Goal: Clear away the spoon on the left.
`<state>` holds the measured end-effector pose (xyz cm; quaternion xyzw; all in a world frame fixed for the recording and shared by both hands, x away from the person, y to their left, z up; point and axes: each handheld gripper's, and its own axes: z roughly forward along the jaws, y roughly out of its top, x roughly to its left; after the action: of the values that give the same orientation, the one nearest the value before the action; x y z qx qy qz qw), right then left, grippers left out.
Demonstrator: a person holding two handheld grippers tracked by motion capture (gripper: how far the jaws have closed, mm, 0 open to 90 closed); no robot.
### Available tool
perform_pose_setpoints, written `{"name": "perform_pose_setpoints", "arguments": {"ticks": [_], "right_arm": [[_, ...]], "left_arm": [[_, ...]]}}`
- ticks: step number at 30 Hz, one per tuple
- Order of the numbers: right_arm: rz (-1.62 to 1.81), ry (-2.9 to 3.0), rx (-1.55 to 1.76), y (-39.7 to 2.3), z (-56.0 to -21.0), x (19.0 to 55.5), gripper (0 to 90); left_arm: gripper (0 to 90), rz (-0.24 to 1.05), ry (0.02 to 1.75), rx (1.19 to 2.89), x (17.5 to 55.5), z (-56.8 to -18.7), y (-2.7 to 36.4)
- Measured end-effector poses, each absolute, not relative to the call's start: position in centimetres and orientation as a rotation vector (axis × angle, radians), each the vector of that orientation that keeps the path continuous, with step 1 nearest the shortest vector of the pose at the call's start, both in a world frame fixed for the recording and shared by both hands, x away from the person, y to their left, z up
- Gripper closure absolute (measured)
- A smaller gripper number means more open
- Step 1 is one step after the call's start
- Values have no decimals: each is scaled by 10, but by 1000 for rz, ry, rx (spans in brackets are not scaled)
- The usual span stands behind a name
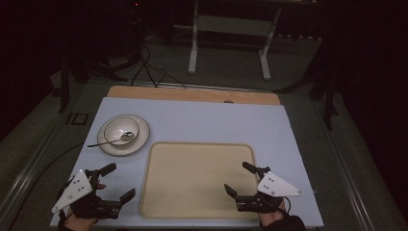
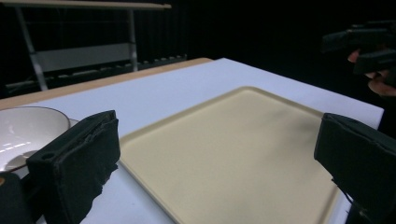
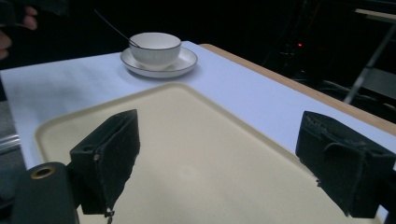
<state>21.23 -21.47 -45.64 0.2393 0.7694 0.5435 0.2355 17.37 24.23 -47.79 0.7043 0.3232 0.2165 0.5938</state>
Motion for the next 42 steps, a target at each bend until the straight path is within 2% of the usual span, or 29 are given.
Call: {"name": "perform_pose_setpoints", "arguments": {"ticks": [12, 19, 42], "right_arm": [[1499, 2108, 659, -221, -454, 210, 137], [1489, 2097, 663, -223, -453, 203, 137], [1504, 2078, 622, -220, -452, 196, 137]], "left_arm": [[10, 423, 686, 1728, 174, -474, 233], [10, 304, 615, 1815, 178, -472, 220], [24, 345, 364, 1908, 166, -407, 189]]}}
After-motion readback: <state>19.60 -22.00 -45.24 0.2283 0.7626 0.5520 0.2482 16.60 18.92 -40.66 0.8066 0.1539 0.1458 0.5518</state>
